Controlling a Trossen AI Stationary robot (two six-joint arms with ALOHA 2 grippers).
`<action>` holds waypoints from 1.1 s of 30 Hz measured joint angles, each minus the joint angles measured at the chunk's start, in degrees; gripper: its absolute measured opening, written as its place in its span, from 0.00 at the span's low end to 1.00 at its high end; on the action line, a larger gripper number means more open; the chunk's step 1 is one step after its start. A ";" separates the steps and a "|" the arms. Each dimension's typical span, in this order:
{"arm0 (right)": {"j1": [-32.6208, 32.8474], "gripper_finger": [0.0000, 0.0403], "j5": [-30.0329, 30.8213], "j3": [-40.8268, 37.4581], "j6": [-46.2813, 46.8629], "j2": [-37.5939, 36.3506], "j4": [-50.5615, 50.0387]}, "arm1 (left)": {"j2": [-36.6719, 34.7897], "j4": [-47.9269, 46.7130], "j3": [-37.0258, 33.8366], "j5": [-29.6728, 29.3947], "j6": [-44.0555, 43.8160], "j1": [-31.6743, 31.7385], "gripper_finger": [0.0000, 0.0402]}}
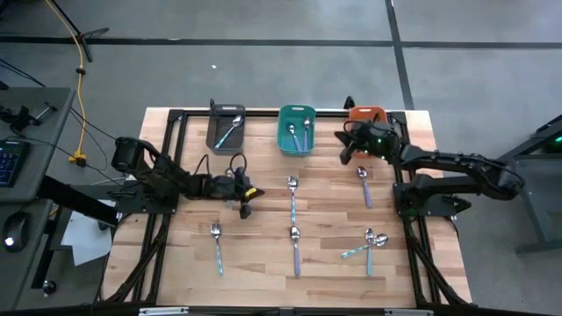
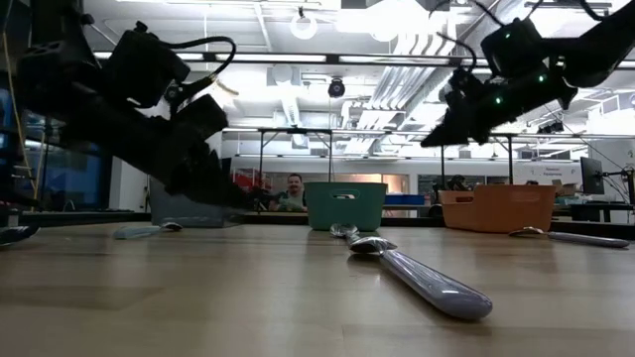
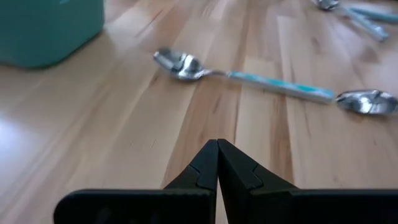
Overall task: Sort silverware by color (type)
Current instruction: Put the bottom right white spoon into the black bin
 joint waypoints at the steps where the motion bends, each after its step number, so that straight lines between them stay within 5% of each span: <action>1: 1.06 0.00 0.00 0.00 0.00 0.00 1.35 | 0.00 -0.13 0.60 0.80 0.44 0.36 0.00; 15: 9.80 0.00 -0.02 0.00 -2.61 0.00 8.55 | -0.02 -14.33 9.60 5.23 2.93 4.50 0.00; 21: 10.15 0.00 0.00 0.00 -2.44 0.00 11.61 | -3.72 -33.84 15.51 5.11 2.48 5.29 0.00; 27: 12.24 0.00 0.27 0.00 0.04 0.09 11.06 | -9.64 -54.67 20.12 2.89 -8.14 5.47 0.03; 33: 15.23 0.00 0.87 0.00 0.02 0.09 11.05 | -17.20 -65.49 21.50 -0.04 -10.96 3.74 0.10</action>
